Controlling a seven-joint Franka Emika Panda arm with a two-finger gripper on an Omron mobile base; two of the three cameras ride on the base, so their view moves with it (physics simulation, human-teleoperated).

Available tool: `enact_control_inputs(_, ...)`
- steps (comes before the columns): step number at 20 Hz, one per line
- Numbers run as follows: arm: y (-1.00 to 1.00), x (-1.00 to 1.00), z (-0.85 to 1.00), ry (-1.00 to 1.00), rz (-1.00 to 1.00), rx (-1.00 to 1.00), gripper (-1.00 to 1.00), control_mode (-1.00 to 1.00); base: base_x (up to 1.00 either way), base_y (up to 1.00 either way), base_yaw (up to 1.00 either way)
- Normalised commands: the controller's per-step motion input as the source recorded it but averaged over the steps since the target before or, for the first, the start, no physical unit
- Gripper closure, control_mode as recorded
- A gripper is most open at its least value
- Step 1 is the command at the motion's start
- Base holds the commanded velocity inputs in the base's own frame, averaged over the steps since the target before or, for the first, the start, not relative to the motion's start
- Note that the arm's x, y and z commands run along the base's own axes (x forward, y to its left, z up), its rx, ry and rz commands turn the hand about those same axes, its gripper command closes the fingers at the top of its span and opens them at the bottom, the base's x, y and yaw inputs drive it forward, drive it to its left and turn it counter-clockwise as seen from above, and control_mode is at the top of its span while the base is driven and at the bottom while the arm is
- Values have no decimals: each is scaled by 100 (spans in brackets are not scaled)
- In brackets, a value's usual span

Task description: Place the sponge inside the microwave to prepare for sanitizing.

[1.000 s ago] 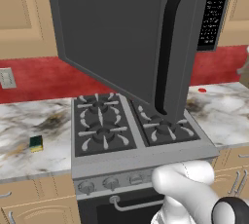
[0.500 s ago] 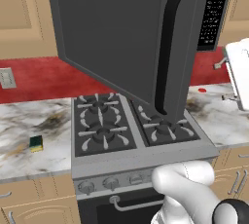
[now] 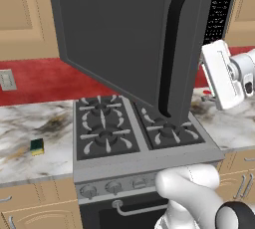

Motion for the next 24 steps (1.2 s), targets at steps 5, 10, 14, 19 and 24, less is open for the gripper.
enact_control_inputs(5, 60, -1, 5, 0, 16, 1, -100, -100, 0, 0, 0)
enact_control_inputs(10, 40, -14, 0, 0, 11, 9, -100, -100, 0, 0, 0)
enact_control_inputs(14, 36, -29, 4, 0, 2, 11, -100, -100, 0, 0, 0)
enact_control_inputs(19, 51, -35, 1, 0, -3, 0, -100, -100, 0, 0, 0)
enact_control_inputs(24, 54, -30, 0, 0, -5, 0, -100, -100, 0, 0, 0)
